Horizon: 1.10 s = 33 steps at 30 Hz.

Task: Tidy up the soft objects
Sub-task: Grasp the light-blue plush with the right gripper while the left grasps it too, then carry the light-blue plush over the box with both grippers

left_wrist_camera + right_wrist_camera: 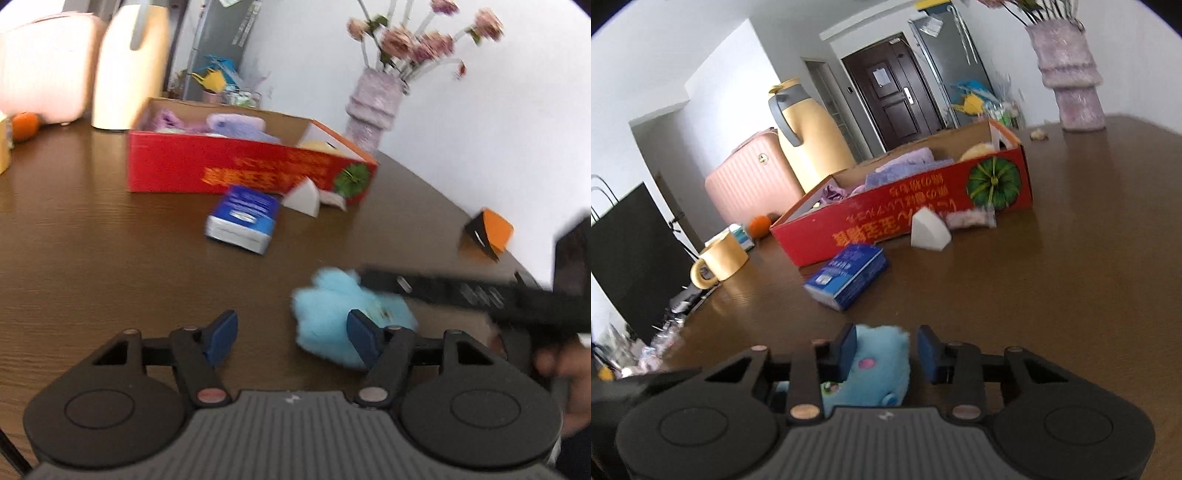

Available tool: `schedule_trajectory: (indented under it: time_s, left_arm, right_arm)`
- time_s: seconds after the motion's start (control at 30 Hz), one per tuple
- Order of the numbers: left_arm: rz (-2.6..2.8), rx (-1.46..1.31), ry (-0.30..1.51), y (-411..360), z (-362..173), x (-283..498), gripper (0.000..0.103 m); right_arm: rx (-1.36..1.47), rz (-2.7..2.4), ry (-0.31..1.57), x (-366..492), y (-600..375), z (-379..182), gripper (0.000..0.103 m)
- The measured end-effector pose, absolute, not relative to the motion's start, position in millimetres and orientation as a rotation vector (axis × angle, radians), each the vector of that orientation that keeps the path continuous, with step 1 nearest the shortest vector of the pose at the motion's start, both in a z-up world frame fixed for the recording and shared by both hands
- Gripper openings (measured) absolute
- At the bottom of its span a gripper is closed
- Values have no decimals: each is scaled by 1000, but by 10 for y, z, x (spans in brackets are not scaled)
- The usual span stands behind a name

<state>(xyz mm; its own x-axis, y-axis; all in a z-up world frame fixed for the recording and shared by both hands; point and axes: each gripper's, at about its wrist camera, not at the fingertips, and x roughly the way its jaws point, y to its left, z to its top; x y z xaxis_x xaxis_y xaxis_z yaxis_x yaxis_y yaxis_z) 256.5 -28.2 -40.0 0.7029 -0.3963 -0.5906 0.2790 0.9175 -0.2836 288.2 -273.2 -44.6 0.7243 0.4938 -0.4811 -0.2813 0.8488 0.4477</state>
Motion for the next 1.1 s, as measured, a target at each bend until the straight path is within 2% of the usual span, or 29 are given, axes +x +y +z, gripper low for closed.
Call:
schedule_trajectory:
  time_s: [0.17,0.23,0.53,0.6,0.63,0.67,0.73,0.77,1.1]
  left_arm:
    - [-419,-304,731,-133,-337,2666,67]
    - [-451,-339,742,-157,-323,2684,67]
    - [-485,-417,826,-214,-481,2651,67]
    - [-503,-435,824,-225,-511,2649,62]
    - [-517,-448,827,-234,-520,2657,55]
    - [-530,-462,835,-242,-531,2666,52]
    - [-521,-470,836,-258,-549,2667,49]
    - [-521,-475,834,-257,-555,2662,47]
    - [-504,-478,776,-255,-427,2633,40]
  right_arm:
    - [401,452,614,2635,-2753,-420,39]
    - [399,449,595,2600,-2766,-387,43]
    - [435,422,656,2571,-2789,-429,45]
    - [485,413,660,2531,-2823,-471,46]
    - [510,411,665,2521,-2828,-493,45]
    - [525,414,668,2516,-2823,-514,45]
    - [543,428,672,2516,-2804,-543,35]
    - [549,440,679,2521,-2797,-557,35]
    - [567,469,667,2464,-2775,-508,31]
